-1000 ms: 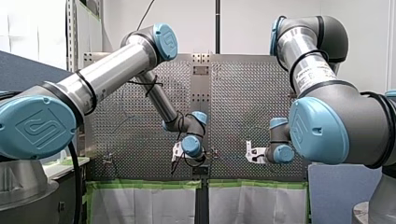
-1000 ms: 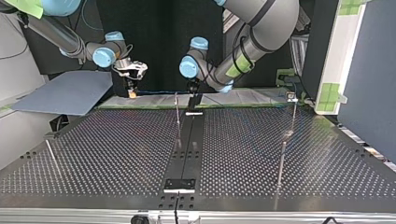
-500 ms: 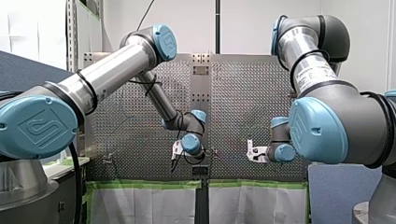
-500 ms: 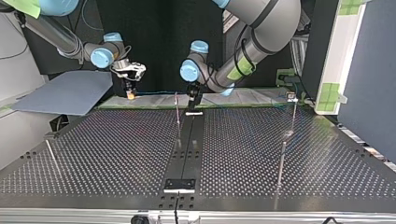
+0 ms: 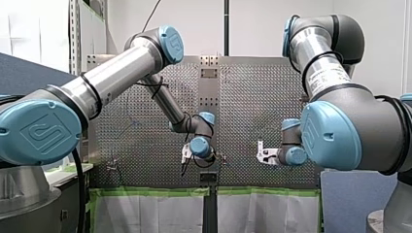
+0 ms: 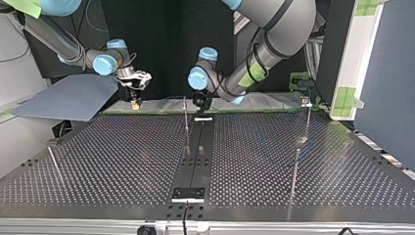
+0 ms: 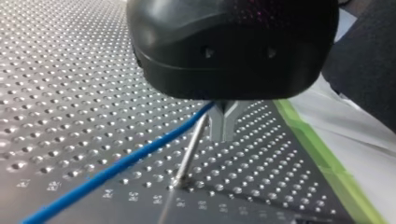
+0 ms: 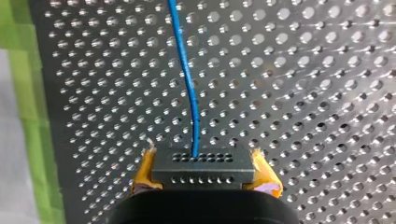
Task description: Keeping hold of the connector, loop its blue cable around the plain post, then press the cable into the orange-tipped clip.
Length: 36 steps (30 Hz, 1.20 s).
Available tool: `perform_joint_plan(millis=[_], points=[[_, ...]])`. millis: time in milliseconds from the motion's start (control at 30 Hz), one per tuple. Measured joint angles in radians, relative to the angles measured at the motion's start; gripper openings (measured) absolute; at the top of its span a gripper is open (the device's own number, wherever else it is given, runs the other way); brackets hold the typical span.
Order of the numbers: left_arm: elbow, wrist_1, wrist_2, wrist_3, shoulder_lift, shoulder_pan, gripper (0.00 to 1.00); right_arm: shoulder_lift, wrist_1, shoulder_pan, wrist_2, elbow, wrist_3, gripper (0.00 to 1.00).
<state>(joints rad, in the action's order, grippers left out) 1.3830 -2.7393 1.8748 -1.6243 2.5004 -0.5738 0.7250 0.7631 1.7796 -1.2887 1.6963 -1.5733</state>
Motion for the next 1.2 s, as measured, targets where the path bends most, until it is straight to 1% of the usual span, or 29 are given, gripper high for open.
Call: perform_joint_plan(millis=[133, 267, 367, 567, 767, 900, 1000, 1033, 1067, 1100, 1133, 1167, 1200], points=[[-0.019, -0.008, -0.006, -0.001, 0.001, 0.006, 0.0, 0.0, -0.008, 0.0, 0.013, -0.024, -0.011, 0.11], [-0.041, -0.024, -0.01, -0.002, 0.0, 0.014, 0.0, 0.0, -0.009, 0.0, 0.038, -0.043, -0.027, 0.11], [-0.053, -0.033, -0.012, -0.003, 0.001, 0.022, 0.0, 0.0, -0.007, 0.0, 0.055, -0.053, -0.034, 0.11], [-0.067, -0.039, -0.021, -0.011, 0.001, 0.038, 0.0, 0.0, 0.001, 0.0, 0.073, -0.063, -0.039, 0.11], [-0.073, -0.04, -0.028, -0.016, 0.002, 0.05, 0.0, 0.0, 0.018, 0.0, 0.078, -0.064, -0.043, 0.11], [-0.073, -0.04, -0.033, -0.021, 0.002, 0.056, 0.0, 0.0, 0.022, 0.0, 0.08, -0.065, -0.045, 0.11], [-0.074, -0.039, -0.049, -0.029, 0.002, 0.061, 0.0, 0.0, 0.023, 0.0, 0.081, -0.065, -0.046, 0.11], [-0.074, -0.038, -0.055, -0.033, 0.002, 0.062, 0.07, 0.0, 0.023, 0.0, 0.081, -0.065, -0.046, 0.11], [-0.074, -0.038, -0.061, -0.037, 0.002, 0.063, 0.25, 0.0, 0.024, 0.0, 0.081, -0.065, -0.047, 0.11], [-0.074, -0.037, -0.065, -0.04, 0.002, 0.064, 0.25, 0.0, 0.024, 0.0, 0.081, -0.065, -0.047, 0.11], [-0.074, -0.037, -0.067, -0.042, 0.002, 0.064, 0.35, 0.0, 0.024, 0.0, 0.081, -0.065, -0.047, 0.11], [-0.074, -0.037, -0.068, -0.045, 0.002, 0.065, 0.49, 0.0, 0.024, 0.0, 0.081, -0.065, -0.047, 0.11], [-0.074, -0.037, -0.067, -0.046, 0.002, 0.065, 0.49, 0.0, 0.024, 0.0, 0.081, -0.065, -0.047, 0.11]])
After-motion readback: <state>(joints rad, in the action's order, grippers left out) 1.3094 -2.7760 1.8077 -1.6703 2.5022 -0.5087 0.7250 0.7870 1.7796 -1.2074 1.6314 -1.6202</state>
